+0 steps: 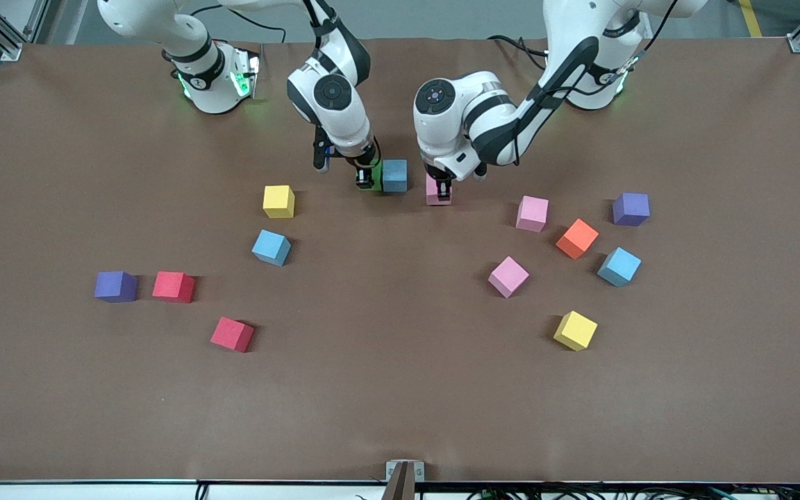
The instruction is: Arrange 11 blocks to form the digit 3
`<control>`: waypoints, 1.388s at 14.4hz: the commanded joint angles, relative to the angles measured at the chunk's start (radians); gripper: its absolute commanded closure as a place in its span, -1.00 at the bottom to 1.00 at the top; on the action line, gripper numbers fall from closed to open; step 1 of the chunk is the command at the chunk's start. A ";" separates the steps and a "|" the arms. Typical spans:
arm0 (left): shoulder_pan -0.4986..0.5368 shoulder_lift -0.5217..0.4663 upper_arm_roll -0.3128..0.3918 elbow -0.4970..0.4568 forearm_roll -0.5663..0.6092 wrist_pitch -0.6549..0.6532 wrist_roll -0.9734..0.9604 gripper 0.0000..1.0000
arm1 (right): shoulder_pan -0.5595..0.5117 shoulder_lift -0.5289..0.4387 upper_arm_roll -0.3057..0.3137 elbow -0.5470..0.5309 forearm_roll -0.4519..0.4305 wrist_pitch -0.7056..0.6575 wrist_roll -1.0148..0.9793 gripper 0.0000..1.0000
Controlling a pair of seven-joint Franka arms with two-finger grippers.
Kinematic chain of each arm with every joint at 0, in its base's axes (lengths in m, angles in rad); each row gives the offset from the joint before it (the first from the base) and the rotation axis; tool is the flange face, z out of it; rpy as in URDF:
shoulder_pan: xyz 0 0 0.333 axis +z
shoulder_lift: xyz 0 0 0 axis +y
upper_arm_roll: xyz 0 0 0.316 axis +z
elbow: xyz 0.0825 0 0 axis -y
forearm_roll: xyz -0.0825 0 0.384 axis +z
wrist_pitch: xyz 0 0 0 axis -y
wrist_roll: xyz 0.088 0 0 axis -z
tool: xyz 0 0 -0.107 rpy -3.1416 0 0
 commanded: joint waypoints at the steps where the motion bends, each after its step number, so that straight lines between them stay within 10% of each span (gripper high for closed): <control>1: -0.015 -0.019 -0.006 -0.020 0.037 0.013 -0.178 0.52 | 0.014 0.002 0.000 0.007 0.017 -0.005 0.019 0.93; 8: -0.063 0.026 -0.004 -0.010 0.037 0.058 -0.270 0.52 | 0.012 0.005 -0.002 0.010 0.015 -0.003 0.016 0.67; 12: -0.083 0.033 -0.004 -0.007 0.037 0.085 -0.311 0.52 | 0.012 0.011 -0.002 0.013 0.015 -0.005 0.017 -1.00; 20: -0.100 0.062 -0.004 0.010 0.036 0.088 -0.336 0.52 | -0.002 -0.009 -0.002 0.035 0.014 -0.060 0.017 -1.00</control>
